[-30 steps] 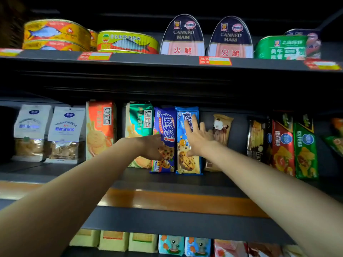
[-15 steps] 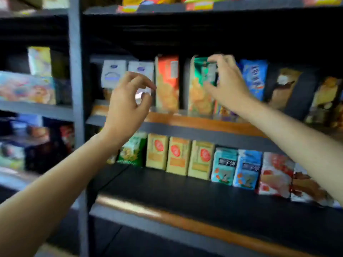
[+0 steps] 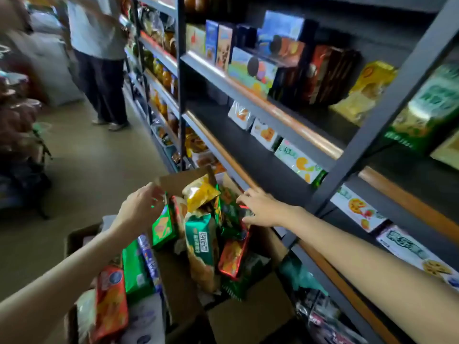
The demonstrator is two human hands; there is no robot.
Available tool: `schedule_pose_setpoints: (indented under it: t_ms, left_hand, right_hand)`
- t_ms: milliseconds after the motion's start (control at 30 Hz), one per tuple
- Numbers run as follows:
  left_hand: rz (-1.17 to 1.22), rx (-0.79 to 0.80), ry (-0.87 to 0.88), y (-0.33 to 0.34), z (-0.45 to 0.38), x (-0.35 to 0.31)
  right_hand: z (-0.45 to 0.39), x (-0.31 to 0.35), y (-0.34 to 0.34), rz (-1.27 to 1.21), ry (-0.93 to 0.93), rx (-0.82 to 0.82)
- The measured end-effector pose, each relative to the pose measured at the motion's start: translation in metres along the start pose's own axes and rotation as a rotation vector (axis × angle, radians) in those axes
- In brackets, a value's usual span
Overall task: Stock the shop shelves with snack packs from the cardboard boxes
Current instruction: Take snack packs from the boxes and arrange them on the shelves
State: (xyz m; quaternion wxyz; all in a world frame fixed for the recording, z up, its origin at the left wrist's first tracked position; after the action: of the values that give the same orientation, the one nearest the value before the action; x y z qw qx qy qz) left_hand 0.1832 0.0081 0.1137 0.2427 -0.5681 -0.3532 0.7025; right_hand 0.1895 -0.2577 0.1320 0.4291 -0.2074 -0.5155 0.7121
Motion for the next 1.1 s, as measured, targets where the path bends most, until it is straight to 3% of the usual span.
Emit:
schedule_pose_setpoints:
  t_ms: [300,633,833,967,1100]
  left_hand:
    - [-0.145,0.073,-0.089,0.052,-0.047,0.031]
    - [-0.160,0.262,-0.156,0.075,-0.064,0.050]
    - [-0.105,0.720,-0.161,0.069,-0.061,0.024]
    - [-0.095,0.758,0.050,0.067,-0.049,-0.005]
    - [0.086,0.818,0.241,0.049,0.011,-0.071]
  right_hand:
    - [-0.144,-0.022,0.074,-0.171,-0.045,0.080]
    - [-0.173,-0.008,0.094,-0.150,-0.010,0.071]
    - [-0.111,0.003,0.012,-0.265,-0.062,-0.128]
    - [-0.023,0.018,-0.046,-0.356,-0.026,-0.310]
    - [0.080,0.044,-0.081,-0.441,0.077,-0.488]
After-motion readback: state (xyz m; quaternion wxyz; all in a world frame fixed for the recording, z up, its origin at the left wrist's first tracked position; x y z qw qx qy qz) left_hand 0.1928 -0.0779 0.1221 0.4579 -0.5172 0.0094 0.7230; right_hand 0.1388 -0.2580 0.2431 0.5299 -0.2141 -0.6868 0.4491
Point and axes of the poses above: each hand's wrist, its own z-axis away from the middle knuckle, its own y-axis out of the palm, x = y × z, the point moved 1 cm from there along -z, towards the middle knuckle, and after that the axes turned 15 degrees about -y, right-handed, at the moved point
